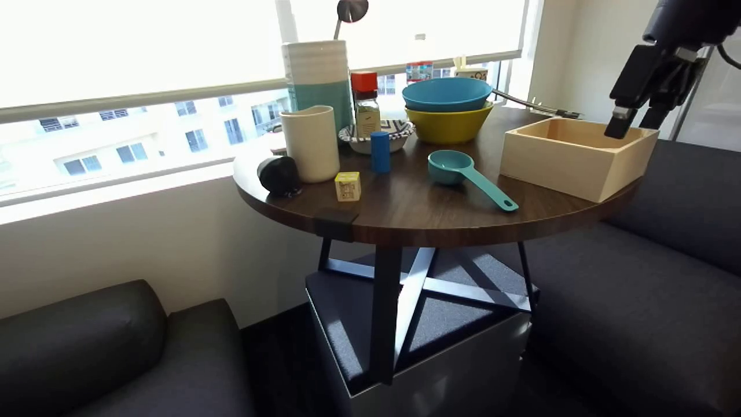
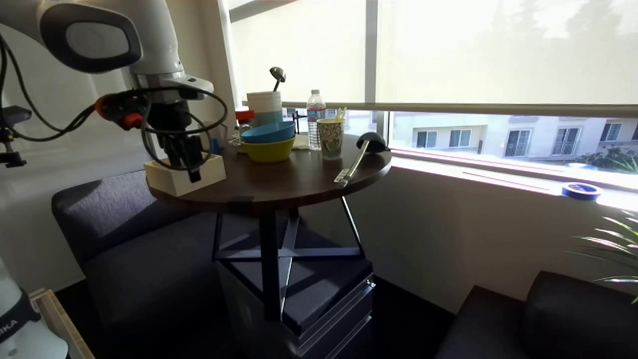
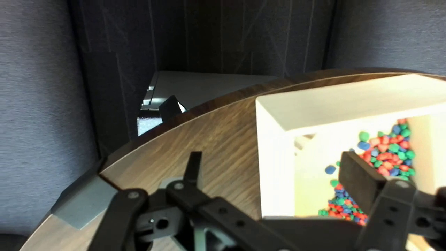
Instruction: Pour some content from the wooden box into the blue scoop on the table
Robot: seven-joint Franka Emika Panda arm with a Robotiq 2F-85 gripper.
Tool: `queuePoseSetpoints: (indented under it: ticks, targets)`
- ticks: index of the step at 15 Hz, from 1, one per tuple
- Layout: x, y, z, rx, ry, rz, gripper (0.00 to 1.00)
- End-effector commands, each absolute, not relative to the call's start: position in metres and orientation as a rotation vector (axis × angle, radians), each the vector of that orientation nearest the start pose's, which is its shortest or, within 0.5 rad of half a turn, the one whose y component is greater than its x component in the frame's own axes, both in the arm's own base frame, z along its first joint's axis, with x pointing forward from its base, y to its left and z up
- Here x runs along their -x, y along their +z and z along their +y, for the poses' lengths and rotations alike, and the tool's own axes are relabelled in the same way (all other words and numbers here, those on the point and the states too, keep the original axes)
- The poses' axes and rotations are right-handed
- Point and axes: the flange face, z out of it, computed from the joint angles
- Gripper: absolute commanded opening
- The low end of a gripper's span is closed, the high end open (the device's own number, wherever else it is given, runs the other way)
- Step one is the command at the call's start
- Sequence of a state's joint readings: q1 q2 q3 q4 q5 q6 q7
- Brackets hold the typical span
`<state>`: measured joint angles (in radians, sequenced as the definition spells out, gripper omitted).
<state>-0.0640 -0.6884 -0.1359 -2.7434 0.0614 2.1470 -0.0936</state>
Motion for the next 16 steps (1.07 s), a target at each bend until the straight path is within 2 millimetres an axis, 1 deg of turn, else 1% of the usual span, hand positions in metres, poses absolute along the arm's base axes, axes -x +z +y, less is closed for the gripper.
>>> queuePoseSetpoints:
  ticks: [1,2,3,5,6,8,9,12,14,16]
  targets:
    - [-0.349,0.420,-0.062,3.057,-0.141,0.152,1.00]
    - [-0.351,0.417,-0.061,3.065,-0.138,0.145,0.97]
    - [-0.354,0.416,-0.060,3.069,-0.134,0.142,0.78]
    - [-0.358,0.413,-0.059,3.082,-0.127,0.140,0.67]
    - [-0.360,0.413,-0.059,3.089,-0.126,0.137,0.58]
    - [-0.362,0.412,-0.059,3.096,-0.120,0.135,0.43]
    - [-0.362,0.411,-0.059,3.097,-0.112,0.135,0.37]
    - [-0.361,0.415,-0.059,3.096,-0.116,0.145,0.15]
    - [-0.360,0.420,-0.057,3.098,-0.129,0.145,0.02]
    - [-0.360,0.425,-0.055,3.103,-0.140,0.138,0.00]
